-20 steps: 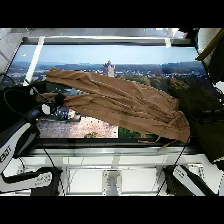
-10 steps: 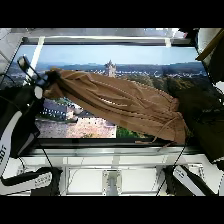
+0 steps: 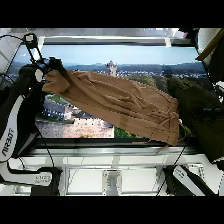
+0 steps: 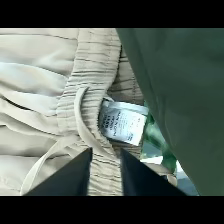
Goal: Fold the clothes and pants, and hang the long-sleeved shirts on hangers.
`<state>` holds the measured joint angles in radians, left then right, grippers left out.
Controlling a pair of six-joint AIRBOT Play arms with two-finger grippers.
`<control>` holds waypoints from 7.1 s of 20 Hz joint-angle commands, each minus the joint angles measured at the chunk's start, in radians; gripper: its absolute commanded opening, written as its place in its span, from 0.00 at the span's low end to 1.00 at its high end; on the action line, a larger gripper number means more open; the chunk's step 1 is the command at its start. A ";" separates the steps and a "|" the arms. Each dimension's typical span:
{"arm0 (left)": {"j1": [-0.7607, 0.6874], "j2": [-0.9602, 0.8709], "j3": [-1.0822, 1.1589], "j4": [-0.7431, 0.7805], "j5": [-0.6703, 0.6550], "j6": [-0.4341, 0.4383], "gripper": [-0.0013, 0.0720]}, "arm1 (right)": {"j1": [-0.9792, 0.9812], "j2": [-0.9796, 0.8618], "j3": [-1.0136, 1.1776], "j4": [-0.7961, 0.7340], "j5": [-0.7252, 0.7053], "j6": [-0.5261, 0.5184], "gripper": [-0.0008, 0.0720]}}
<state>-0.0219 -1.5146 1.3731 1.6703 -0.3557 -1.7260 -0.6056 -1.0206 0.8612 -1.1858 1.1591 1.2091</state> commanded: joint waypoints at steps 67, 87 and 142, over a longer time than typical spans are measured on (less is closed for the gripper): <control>0.030 0.270 -0.486 -0.214 -0.410 0.019 0.03 | -0.002 0.060 -0.206 -0.077 0.125 -0.156 0.04; -0.416 0.895 -0.980 -0.158 -0.627 -0.460 0.73 | -0.137 0.016 -0.127 -0.307 -0.004 -0.149 0.83; 0.032 0.075 -0.081 0.531 -0.912 0.403 0.03 | -0.135 0.016 0.040 0.161 0.108 -0.118 0.77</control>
<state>-0.0242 -1.4216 1.2488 2.1841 -1.1873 -1.3293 -0.7410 -1.0042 0.9005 -1.0393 1.2816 1.0813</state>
